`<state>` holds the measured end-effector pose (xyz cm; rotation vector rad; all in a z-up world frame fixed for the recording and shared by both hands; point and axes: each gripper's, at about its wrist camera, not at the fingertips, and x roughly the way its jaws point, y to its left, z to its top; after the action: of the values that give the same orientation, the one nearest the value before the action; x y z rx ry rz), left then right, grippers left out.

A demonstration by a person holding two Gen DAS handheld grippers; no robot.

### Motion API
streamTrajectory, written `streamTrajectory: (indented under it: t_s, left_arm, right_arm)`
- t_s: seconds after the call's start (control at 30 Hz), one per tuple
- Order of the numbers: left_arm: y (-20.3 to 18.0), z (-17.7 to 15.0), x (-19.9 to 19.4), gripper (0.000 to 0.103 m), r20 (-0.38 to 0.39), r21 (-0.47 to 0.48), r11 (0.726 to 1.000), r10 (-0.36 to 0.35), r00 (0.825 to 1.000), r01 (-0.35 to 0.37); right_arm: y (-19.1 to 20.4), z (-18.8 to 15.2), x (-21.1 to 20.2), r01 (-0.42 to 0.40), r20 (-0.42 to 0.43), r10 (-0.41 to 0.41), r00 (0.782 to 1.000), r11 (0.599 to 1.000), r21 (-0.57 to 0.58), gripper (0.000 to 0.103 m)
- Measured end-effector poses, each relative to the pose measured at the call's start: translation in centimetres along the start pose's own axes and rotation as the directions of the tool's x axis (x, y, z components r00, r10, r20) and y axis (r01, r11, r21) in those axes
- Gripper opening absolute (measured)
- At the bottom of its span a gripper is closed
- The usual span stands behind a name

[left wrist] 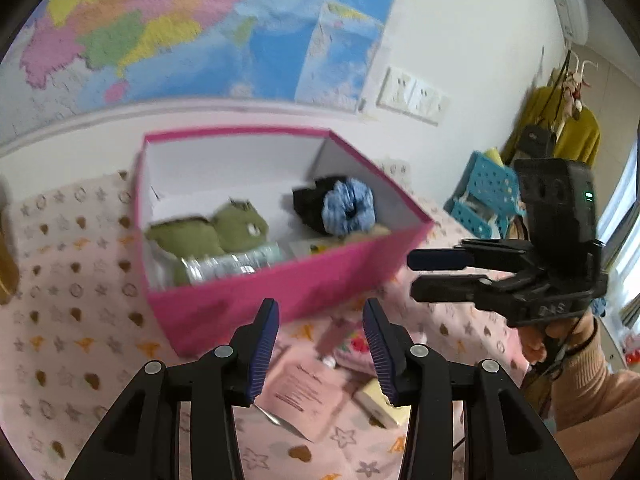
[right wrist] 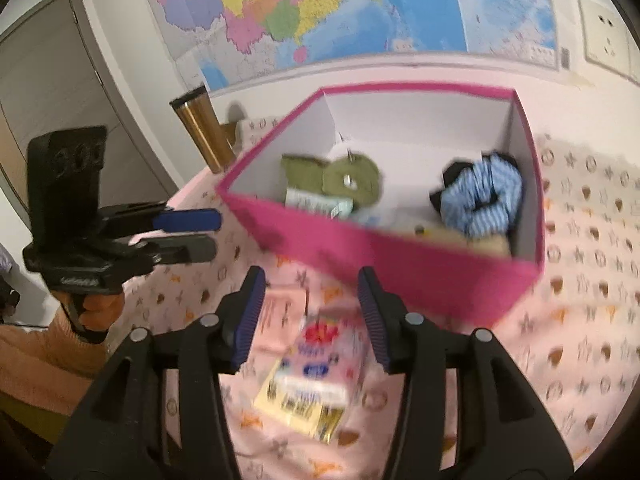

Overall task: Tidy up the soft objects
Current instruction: 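Grasp the pink floral tissue packet with the right gripper and lift it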

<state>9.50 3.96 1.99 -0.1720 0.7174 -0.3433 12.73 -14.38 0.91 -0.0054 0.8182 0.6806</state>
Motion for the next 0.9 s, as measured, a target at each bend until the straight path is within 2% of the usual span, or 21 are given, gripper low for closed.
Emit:
streamTrajectory:
  t_s: [0.2,0.4,0.6,0.9]
  left_arm:
    - [-0.4,-1.9,3.1,0.044,-0.084,-0.022,0.999,-0.027,0.996,0.025]
    - [-0.4,-3.1,5.7,0.044,-0.149,-0.048,0.998,-0.046,0.988,0.039]
    - [-0.2,-3.6,7.7,0.044,-0.202,-0.068,0.996,-0.066,0.977,0.053]
    - [0.2,-3.5,9.1,0.044,-0.229,-0.068,0.996,-0.065,0.971,0.05]
  right_arm:
    - [0.8,-4.0,0.0,0.027,-0.049,-0.027,0.998,1.0,-0.01,0.05]
    - [0.6,-6.2,1.1,0.103,-0.09,-0.104,0.99,0.995,-0.02,0.05]
    - [-0.7,-6.3,2.2,0.205,-0.107,-0.209,0.972,0.978,-0.039,0.049]
    - [-4.3,-6.0,3.0,0.238,-0.103,-0.23,0.968,0.968,0.076,0.048]
